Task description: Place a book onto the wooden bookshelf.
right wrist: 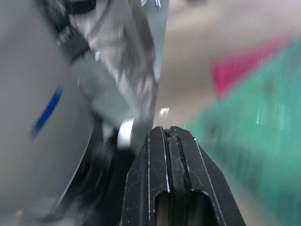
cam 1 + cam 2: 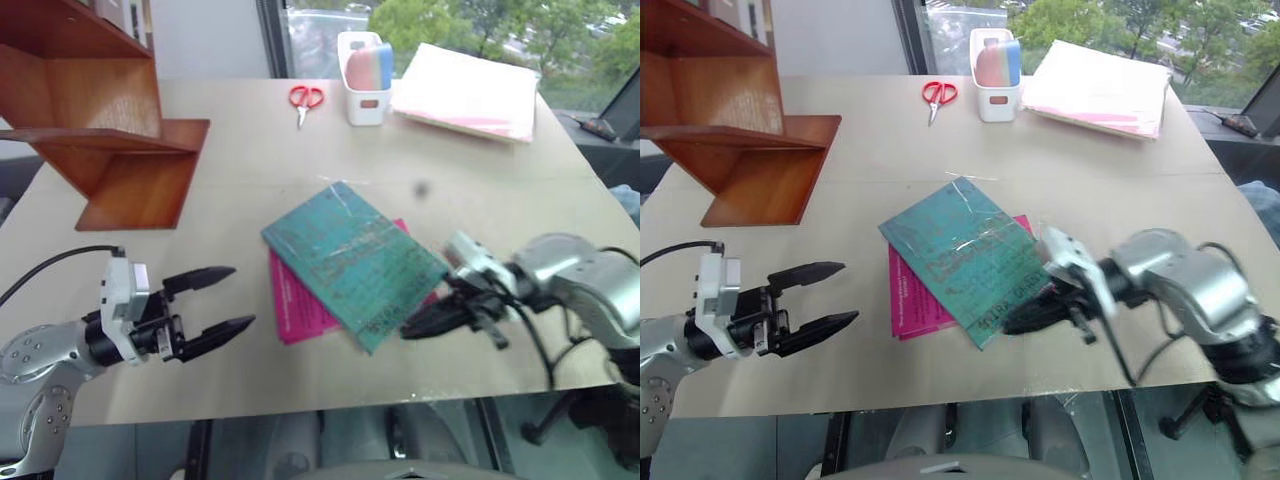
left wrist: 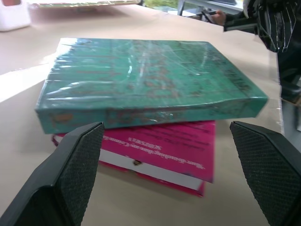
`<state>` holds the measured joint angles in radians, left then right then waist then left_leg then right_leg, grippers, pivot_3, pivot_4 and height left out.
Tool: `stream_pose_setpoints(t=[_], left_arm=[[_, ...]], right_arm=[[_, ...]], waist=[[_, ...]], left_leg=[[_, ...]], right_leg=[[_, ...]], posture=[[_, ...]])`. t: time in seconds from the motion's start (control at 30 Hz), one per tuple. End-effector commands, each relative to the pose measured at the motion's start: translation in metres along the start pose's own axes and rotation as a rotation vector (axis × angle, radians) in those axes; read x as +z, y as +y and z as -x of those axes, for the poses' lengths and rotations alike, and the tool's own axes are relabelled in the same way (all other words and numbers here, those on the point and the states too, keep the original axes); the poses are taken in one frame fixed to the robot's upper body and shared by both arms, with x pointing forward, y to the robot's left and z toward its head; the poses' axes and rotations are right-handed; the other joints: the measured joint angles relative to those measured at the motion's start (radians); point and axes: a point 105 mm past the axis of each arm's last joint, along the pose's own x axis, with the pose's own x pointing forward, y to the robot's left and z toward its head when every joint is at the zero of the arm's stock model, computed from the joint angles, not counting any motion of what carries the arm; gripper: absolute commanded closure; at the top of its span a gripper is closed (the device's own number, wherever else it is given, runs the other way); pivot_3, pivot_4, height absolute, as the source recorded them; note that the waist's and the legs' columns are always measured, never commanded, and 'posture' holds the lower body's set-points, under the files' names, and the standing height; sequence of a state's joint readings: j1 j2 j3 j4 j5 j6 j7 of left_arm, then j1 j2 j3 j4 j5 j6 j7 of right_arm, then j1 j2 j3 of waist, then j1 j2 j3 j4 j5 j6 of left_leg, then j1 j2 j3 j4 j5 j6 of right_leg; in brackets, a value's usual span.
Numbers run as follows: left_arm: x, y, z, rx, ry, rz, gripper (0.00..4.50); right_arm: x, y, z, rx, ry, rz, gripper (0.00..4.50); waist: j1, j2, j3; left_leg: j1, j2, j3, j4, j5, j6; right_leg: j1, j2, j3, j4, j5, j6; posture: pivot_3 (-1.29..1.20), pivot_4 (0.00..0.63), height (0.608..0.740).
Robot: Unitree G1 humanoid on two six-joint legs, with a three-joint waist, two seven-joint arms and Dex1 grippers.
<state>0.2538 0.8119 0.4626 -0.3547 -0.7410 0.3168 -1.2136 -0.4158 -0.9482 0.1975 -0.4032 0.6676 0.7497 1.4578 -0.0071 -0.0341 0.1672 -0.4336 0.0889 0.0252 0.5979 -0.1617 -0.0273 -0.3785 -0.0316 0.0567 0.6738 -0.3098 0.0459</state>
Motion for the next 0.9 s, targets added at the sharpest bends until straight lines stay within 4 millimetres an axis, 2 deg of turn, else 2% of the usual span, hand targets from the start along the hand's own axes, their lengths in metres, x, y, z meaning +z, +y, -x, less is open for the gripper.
stream_pose_setpoints(t=[0.03, 0.13, 0.2, 0.33, 0.47, 0.63, 0.87, 0.9], left_arm=[[0.010, -0.008, -0.003, -0.063, -0.001, -0.046, 0.00], [0.010, -0.009, -0.002, -0.077, 0.008, -0.047, 0.00], [0.009, -0.008, -0.002, -0.077, 0.011, -0.049, 0.00], [0.009, -0.008, 0.000, -0.079, 0.016, -0.048, 0.00], [0.008, -0.008, 0.004, -0.071, 0.026, -0.046, 0.00], [0.008, -0.008, 0.006, -0.054, 0.026, -0.047, 0.00], [0.007, -0.008, 0.007, -0.037, 0.023, -0.048, 0.00], [0.007, -0.007, 0.007, -0.035, 0.022, -0.048, 0.00]], right_arm=[[-0.013, 0.005, 0.012, -0.014, 0.067, 0.065, 4.45], [-0.027, -0.013, -0.006, -0.079, 0.097, 0.093, 4.45], [-0.028, -0.029, -0.026, -0.106, 0.072, 0.108, 4.45], [-0.031, -0.051, -0.050, -0.123, 0.038, 0.119, 4.45], [-0.017, -0.065, -0.070, -0.127, -0.052, 0.159, 4.45], [0.004, -0.074, -0.081, -0.136, -0.118, 0.190, 4.45], [0.014, -0.074, -0.074, -0.187, -0.145, 0.204, 4.45], [0.015, -0.068, -0.076, -0.145, -0.145, 0.186, 4.45]], waist=[[-0.011, 0.000, 0.000], [-0.023, 0.000, 0.000], [-0.033, -0.001, 0.000], [-0.034, 0.001, 0.001], [-0.033, 0.001, 0.001], [-0.033, 0.001, 0.001], [-0.030, 0.001, 0.001], [-0.030, 0.001, 0.001]], left_leg=[[0.000, 0.000, 0.000, 0.000, 0.000, 0.000], [0.001, 0.001, 0.000, 0.000, 0.000, 0.000], [0.002, 0.002, -0.001, 0.001, 0.000, 0.000], [0.001, 0.002, -0.001, 0.001, 0.000, 0.000], [0.000, 0.002, -0.001, 0.002, 0.000, 0.000], [0.001, 0.002, -0.001, 0.001, 0.000, 0.000], [0.001, 0.002, -0.001, 0.001, 0.000, 0.000], [0.001, 0.002, -0.001, 0.001, 0.000, 0.000]], right_leg=[[0.000, 0.000, 0.000, 0.000, 0.000, 0.000], [0.000, 0.003, 0.002, 0.001, 0.001, 0.001], [0.000, 0.004, 0.002, 0.003, 0.001, 0.002], [0.000, 0.004, 0.003, 0.004, 0.001, 0.003], [0.000, 0.004, 0.002, 0.004, 0.002, 0.003], [0.000, 0.005, 0.002, 0.005, 0.002, 0.003], [0.000, 0.004, 0.002, 0.005, 0.002, 0.003], [0.000, 0.004, 0.002, 0.005, 0.002, 0.003]], posture=[[0.00, 0.150, 0.740], [0.00, 0.150, 0.740], [0.00, 0.150, 0.740], [0.00, 0.150, 0.740], [0.00, 0.150, 0.740], [0.00, 0.150, 0.740], [0.00, 0.150, 0.740], [0.00, 0.150, 0.740]])
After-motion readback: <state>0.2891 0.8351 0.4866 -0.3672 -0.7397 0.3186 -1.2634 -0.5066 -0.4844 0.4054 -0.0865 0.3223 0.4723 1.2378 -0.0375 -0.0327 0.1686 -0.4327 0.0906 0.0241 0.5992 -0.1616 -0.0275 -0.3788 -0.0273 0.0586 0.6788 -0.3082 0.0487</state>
